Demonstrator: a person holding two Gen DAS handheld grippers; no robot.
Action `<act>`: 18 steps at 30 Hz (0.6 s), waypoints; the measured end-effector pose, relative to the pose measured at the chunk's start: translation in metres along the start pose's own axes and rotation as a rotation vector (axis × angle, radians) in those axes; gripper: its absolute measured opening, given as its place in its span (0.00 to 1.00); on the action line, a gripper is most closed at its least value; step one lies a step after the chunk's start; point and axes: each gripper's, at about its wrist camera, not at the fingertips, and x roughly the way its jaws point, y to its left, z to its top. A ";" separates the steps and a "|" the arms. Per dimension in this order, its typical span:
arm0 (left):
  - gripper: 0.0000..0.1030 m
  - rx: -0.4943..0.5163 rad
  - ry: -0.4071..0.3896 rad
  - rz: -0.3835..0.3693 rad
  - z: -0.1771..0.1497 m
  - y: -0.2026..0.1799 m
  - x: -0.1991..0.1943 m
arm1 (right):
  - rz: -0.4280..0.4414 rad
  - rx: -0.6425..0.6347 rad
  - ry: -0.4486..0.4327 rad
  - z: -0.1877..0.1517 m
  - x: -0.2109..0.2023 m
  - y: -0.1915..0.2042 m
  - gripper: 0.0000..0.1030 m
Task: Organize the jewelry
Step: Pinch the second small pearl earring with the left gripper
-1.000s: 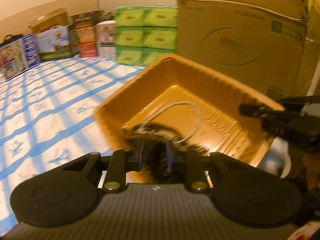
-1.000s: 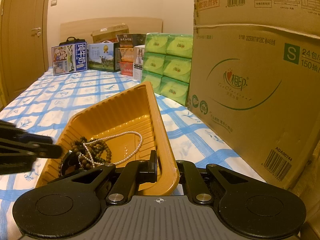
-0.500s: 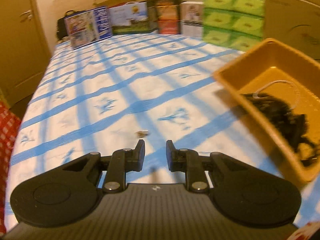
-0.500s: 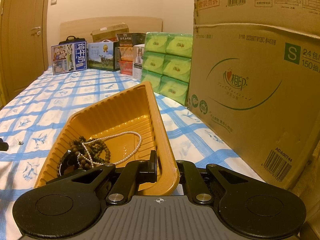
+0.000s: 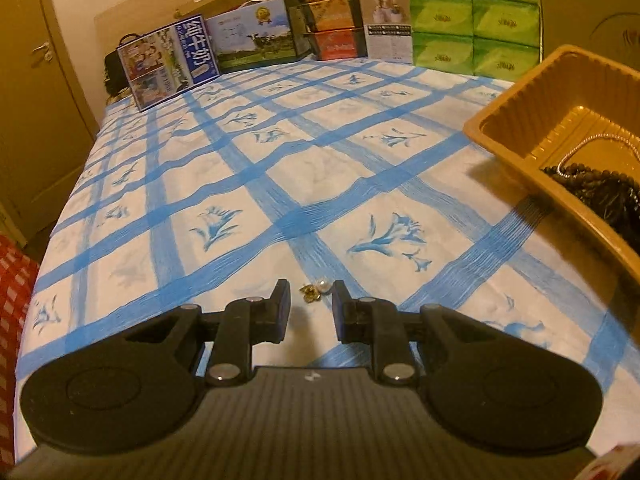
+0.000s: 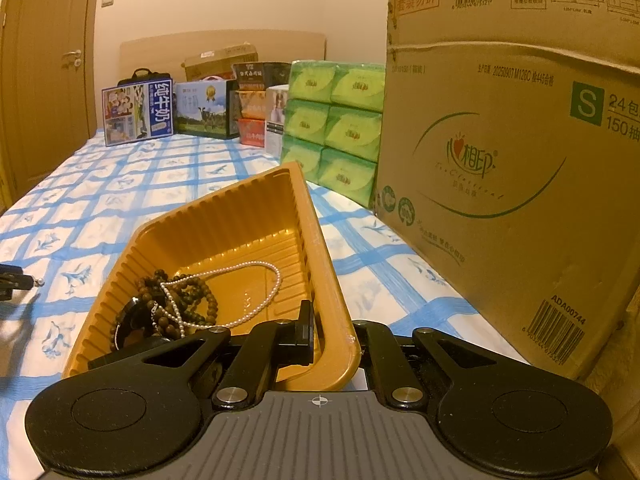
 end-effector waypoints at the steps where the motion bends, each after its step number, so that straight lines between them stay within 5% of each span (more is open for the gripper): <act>1: 0.19 0.007 0.001 -0.001 0.000 -0.001 0.003 | 0.000 -0.001 0.000 0.000 0.000 0.000 0.06; 18: 0.14 0.093 -0.008 0.018 0.000 -0.008 0.021 | -0.007 -0.002 0.004 0.000 0.003 -0.001 0.06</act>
